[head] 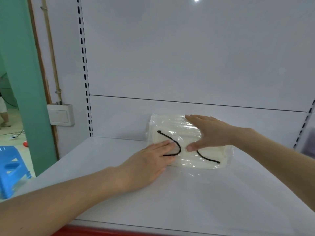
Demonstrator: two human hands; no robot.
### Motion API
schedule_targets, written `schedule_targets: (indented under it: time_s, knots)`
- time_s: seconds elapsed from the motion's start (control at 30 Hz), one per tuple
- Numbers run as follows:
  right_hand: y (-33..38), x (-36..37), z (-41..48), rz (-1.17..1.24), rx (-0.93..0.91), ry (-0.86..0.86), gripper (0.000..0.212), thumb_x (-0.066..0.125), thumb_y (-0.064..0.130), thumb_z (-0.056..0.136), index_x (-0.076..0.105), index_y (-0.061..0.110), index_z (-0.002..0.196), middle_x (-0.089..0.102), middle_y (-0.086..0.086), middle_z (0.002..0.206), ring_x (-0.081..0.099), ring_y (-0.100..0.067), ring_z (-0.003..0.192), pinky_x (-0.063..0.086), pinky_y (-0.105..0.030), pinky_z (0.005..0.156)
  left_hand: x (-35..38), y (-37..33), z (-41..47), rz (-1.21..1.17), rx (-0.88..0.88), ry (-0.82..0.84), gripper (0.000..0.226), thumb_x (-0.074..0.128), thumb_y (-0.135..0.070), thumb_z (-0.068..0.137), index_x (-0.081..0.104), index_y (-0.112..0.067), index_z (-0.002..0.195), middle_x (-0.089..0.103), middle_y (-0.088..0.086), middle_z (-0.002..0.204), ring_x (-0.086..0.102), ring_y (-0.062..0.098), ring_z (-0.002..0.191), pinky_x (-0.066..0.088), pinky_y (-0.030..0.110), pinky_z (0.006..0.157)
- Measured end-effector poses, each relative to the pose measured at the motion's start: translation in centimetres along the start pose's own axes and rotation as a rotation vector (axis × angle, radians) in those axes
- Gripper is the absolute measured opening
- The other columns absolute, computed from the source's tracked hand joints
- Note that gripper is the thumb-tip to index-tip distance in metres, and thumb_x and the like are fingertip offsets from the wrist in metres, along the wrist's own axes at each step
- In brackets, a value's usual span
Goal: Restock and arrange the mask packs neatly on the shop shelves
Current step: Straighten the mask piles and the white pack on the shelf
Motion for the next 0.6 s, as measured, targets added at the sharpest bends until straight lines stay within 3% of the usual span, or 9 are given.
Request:
schedule_targets:
  time_s: [0.23,0.43,0.6]
  knots:
    - [-0.7,-0.8,-2.0,0.087,0.033,-0.116,0.105,0.065,0.063,0.069,0.005,0.032,0.149,0.004,0.01,0.157,0.004,-0.01,0.144,0.006,-0.029,0.115,-0.1,-0.1,0.0,-0.002,-0.019,0.016,0.043,0.037,-0.029,0.08,0.069,-0.018,0.108,0.063,0.003,0.123,0.06,0.018,0.114,0.043,0.023,0.095]
    - [-4.1,0.4,-5.8,0.106,0.184,-0.069,0.117,0.073,0.062,0.061,-0.003,0.039,0.147,-0.004,0.013,0.157,0.007,-0.013,0.144,0.015,-0.031,0.113,0.0,-0.2,0.2,0.019,-0.006,-0.02,0.042,0.037,-0.025,0.082,0.068,-0.016,0.11,0.063,0.003,0.123,0.058,0.018,0.116,0.038,0.022,0.099]
    - [-4.6,1.3,-5.4,0.171,0.192,-0.065,0.11,0.075,0.048,0.07,-0.002,0.036,0.148,-0.002,0.009,0.157,0.017,-0.017,0.143,0.022,-0.03,0.11,-0.8,-0.6,0.4,0.012,0.004,-0.019,0.042,0.037,-0.023,0.085,0.069,-0.013,0.109,0.065,0.004,0.12,0.061,0.018,0.112,0.037,0.022,0.098]
Point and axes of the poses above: each hand's wrist, its own z-axis towards the middle knuckle, its own x-axis out of the palm, y = z × x, the point moved 1 cm from there along z, towards the middle knuckle
